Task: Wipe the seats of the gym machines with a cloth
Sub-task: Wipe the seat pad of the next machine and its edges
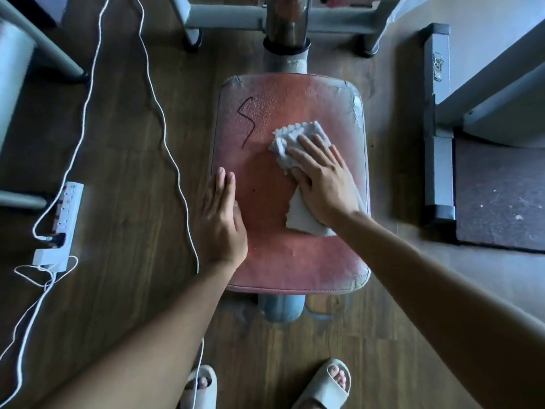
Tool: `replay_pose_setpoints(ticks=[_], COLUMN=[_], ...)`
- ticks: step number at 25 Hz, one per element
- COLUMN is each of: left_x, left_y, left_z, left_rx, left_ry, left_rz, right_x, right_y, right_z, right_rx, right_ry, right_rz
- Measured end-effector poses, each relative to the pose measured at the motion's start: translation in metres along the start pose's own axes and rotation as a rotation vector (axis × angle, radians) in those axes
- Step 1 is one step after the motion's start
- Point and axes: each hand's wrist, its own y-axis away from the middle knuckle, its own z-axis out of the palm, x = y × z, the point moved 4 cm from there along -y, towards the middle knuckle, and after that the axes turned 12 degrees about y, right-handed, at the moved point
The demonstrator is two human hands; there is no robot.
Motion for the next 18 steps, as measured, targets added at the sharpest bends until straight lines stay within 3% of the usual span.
replay_pose_setpoints(ticks=[3, 8, 10, 14, 16, 18], left_x=[-0.001, -0.01, -0.012, -0.012, -0.012, -0.013], left_y=[0.0, -0.001, -0.002, -0.004, -0.006, -0.007], left_z=[-0.001, -0.001, -0.003, -0.012, -0.013, -0.013], left_rx=[0.004, -0.037, -0.078, -0.173, -0.218, -0.271], left_ry=[0.116, 0.342, 0.398, 0.435, 0.459, 0.499], left_rz=[-0.011, -0.109, -0.117, -0.079, -0.071, -0.059], right_x=[-0.033, -0.061, -0.056, -0.059, -0.086, -0.116], right_y=[0.086, 0.16, 0.138, 0.083, 0.102, 0.142], right_z=[-0.009, -0.016, -0.01, 0.003, 0.009, 0.008], right_rx=[-0.069, -0.151, -0.134, -0.015, -0.002, -0.001], right_ry=[-0.082, -0.046, 0.013, -0.007, 0.005, 0.028], right_rz=[-0.227, -0.394, -0.308, 0.259, 0.236, 0.028])
